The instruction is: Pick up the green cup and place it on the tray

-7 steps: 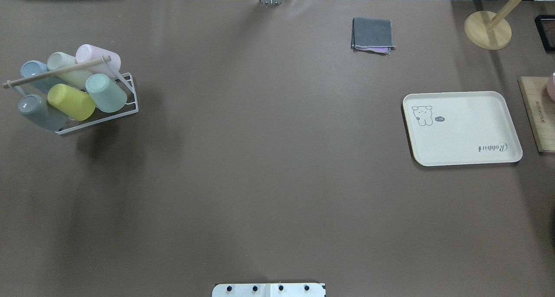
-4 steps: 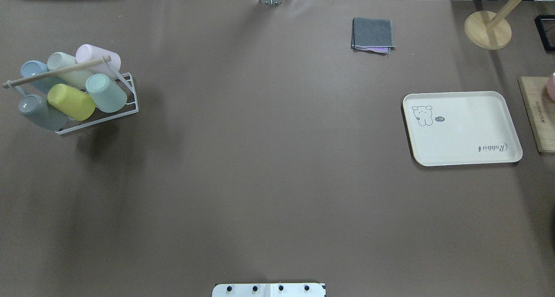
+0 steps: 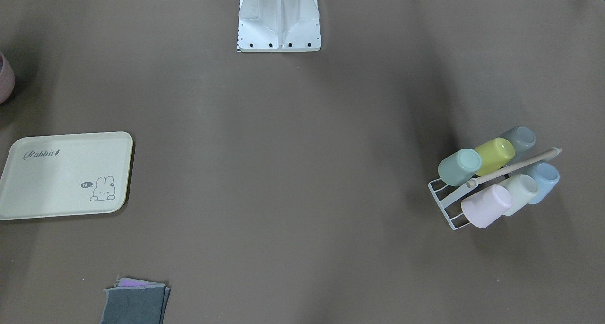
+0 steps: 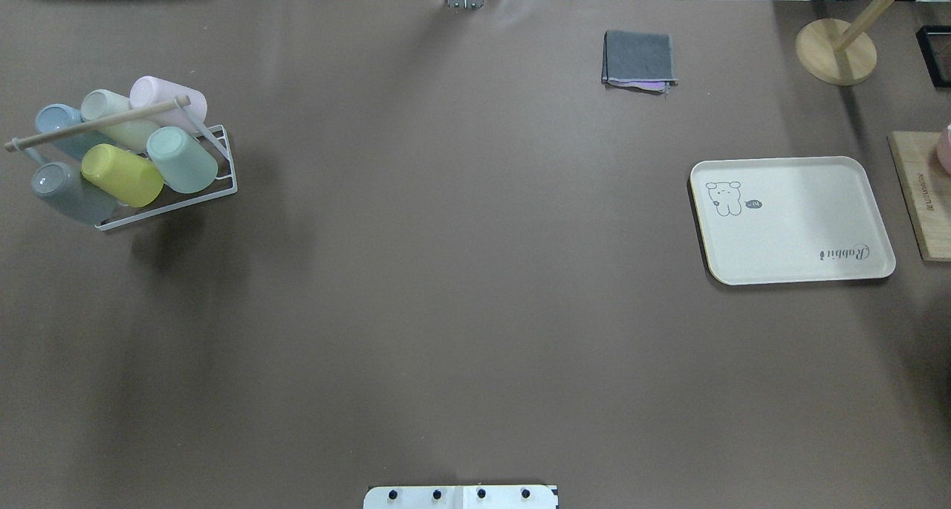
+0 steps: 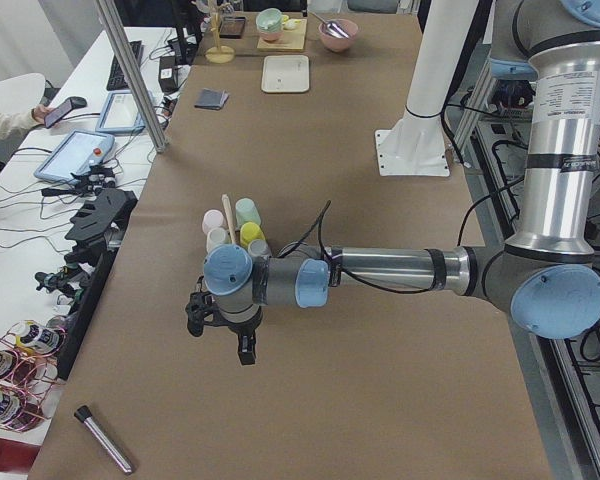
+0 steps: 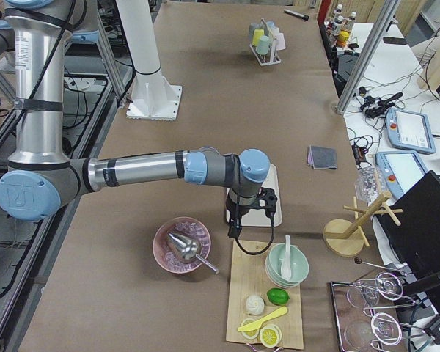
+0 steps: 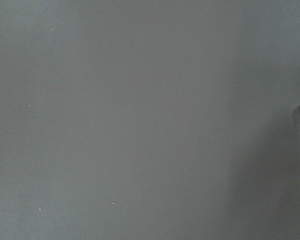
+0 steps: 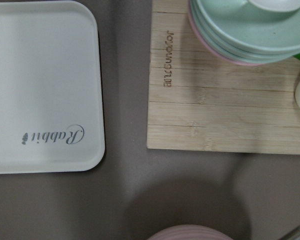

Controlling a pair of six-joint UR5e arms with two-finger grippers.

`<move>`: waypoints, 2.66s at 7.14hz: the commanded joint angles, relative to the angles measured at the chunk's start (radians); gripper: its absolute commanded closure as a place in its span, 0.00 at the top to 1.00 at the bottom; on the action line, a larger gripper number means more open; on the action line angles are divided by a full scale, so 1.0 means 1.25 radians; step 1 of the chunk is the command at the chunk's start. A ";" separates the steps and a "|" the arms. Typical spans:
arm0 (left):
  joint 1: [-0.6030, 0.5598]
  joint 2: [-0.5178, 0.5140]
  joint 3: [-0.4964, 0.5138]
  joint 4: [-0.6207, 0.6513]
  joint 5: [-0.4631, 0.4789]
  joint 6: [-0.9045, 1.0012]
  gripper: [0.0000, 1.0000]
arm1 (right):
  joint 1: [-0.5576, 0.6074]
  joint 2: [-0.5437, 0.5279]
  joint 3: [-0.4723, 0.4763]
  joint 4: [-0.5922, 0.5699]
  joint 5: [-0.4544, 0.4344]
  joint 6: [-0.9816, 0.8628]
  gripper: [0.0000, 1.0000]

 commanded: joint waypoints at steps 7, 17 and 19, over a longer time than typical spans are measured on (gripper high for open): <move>0.002 -0.031 -0.220 0.142 0.005 -0.072 0.98 | -0.157 0.083 -0.241 0.298 -0.002 0.261 0.91; 0.775 -0.227 -0.655 0.390 0.677 -0.115 0.98 | -0.190 0.162 -0.395 0.404 0.002 0.263 0.55; 0.849 -0.228 -0.622 0.391 0.841 0.053 0.98 | -0.190 0.162 -0.383 0.400 0.006 0.264 0.49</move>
